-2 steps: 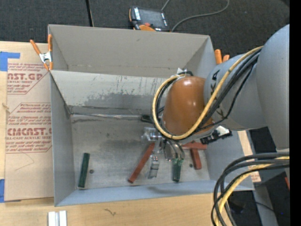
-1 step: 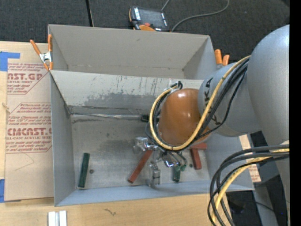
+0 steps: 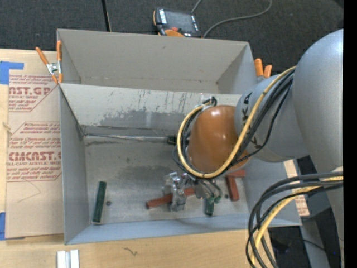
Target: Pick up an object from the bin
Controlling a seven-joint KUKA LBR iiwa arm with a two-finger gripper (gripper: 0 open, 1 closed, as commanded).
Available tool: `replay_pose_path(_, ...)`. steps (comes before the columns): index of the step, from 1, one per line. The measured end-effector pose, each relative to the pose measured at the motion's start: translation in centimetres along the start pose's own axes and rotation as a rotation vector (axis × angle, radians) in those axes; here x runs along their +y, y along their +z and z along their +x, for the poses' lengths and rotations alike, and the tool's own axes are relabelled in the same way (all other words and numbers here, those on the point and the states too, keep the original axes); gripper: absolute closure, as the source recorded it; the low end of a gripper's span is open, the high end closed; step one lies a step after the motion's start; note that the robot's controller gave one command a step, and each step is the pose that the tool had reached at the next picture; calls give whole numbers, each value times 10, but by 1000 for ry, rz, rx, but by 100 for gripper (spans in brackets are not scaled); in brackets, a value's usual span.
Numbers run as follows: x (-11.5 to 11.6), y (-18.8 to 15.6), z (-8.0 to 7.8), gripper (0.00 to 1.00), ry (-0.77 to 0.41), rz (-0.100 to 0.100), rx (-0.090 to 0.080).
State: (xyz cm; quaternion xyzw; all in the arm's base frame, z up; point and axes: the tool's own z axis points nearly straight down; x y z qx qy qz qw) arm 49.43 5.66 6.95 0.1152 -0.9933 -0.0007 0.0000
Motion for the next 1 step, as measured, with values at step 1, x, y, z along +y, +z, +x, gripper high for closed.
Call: replay_pose_path(1, -21, -149, -11, 100, -56, 3, -10)
